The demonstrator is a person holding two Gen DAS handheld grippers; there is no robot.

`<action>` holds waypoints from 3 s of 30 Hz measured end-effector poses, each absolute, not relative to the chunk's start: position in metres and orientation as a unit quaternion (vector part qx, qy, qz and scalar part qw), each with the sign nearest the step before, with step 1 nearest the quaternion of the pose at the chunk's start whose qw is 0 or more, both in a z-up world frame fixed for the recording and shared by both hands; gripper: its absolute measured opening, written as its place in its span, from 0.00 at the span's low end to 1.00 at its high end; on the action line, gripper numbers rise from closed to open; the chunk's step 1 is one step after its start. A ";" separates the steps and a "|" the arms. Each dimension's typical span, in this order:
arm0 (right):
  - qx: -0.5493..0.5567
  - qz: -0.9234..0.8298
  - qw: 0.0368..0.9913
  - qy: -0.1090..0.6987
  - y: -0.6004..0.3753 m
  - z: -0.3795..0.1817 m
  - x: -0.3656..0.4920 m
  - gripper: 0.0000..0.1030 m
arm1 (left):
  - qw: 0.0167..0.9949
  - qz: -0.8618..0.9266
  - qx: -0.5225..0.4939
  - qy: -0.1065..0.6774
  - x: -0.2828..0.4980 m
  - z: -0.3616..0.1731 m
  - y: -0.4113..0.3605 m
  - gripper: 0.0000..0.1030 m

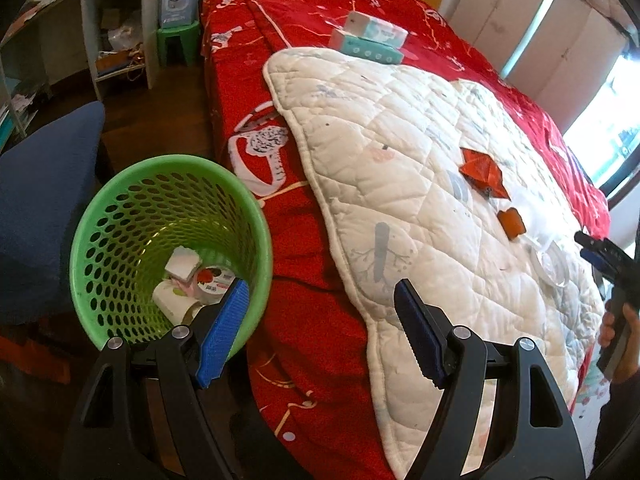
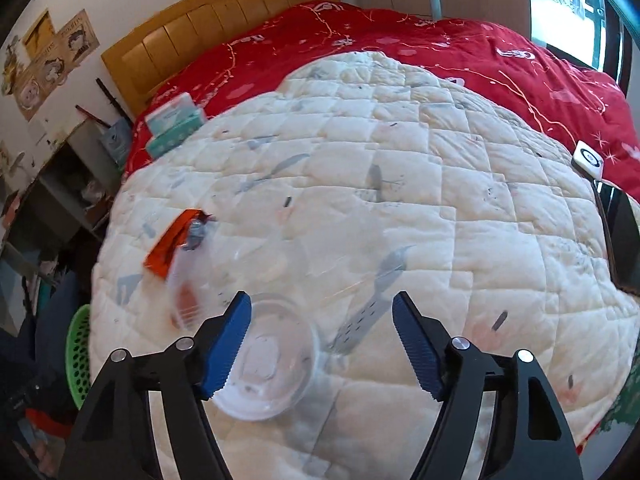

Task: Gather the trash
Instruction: 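Grasp the clear rectangular container with the right tool while the left tool grasps the orange wrapper, then carry the orange wrapper over the green basket and open the left tool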

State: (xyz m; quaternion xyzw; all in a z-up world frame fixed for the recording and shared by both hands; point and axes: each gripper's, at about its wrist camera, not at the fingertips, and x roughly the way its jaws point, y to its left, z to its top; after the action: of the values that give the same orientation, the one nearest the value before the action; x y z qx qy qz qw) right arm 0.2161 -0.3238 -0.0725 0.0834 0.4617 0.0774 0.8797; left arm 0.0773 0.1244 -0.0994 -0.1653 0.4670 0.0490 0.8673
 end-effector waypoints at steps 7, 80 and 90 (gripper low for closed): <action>0.065 0.082 0.872 0.478 -0.321 -0.082 0.241 0.72 | 0.865 0.050 -0.161 0.473 0.087 -0.103 0.120 0.72; 0.034 0.140 0.888 0.436 -0.323 -0.058 0.171 0.72 | 0.851 -0.097 -0.092 0.509 0.299 -0.102 -0.029 0.49; 0.030 0.189 0.885 0.425 -0.269 -0.040 0.144 0.72 | 0.878 -0.048 -0.137 0.457 0.213 -0.065 0.048 0.49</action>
State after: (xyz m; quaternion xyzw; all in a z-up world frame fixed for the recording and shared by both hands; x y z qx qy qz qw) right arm 0.1438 -0.2690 -0.0400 0.0299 0.4248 0.1885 0.8849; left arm 0.2129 0.0483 -0.0647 -0.1372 0.4570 -0.0482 0.8775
